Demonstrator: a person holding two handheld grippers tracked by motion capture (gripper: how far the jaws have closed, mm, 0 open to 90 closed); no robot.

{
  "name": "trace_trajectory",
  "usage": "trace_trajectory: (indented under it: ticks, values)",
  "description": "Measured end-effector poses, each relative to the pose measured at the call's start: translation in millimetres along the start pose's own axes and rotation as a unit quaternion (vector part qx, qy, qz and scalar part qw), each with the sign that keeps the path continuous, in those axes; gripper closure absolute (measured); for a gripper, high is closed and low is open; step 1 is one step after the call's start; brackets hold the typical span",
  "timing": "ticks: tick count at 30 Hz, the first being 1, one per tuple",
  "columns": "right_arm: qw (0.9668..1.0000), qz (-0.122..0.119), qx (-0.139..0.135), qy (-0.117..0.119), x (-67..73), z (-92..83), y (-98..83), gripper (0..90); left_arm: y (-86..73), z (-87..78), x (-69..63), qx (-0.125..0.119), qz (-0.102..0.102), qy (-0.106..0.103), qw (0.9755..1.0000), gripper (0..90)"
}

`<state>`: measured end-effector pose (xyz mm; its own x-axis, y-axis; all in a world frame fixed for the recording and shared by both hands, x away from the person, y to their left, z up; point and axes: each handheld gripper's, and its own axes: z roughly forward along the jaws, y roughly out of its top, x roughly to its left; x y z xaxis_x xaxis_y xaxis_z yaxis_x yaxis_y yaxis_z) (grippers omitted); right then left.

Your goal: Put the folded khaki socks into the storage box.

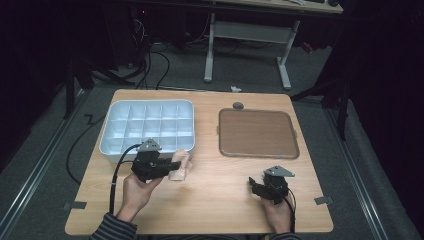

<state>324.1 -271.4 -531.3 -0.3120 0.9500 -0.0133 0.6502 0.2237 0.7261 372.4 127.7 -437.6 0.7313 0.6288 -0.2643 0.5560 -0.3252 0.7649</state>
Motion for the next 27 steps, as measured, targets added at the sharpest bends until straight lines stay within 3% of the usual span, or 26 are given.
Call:
trace_trajectory:
  ticks: [13, 18, 27]
  values:
    - [1.0000, 0.000, 0.000, 0.000, 0.1, 0.0, 0.0, 33.3, 5.2, -13.8, 7.3, -0.010, -0.004, 0.007, 0.9999, 75.1]
    - [1.0000, 0.000, 0.000, 0.000, 0.0, 0.0, 0.0, 33.3, 7.4, -17.6, 8.2, -0.007, 0.005, 0.023, 0.9997, 75.1]
    - [1.0000, -0.001, 0.000, 0.000, 0.2, 0.1, 0.0, 33.3, 7.9, -23.8, 14.8, -0.009, -0.001, 0.031, 0.9995, 75.1]
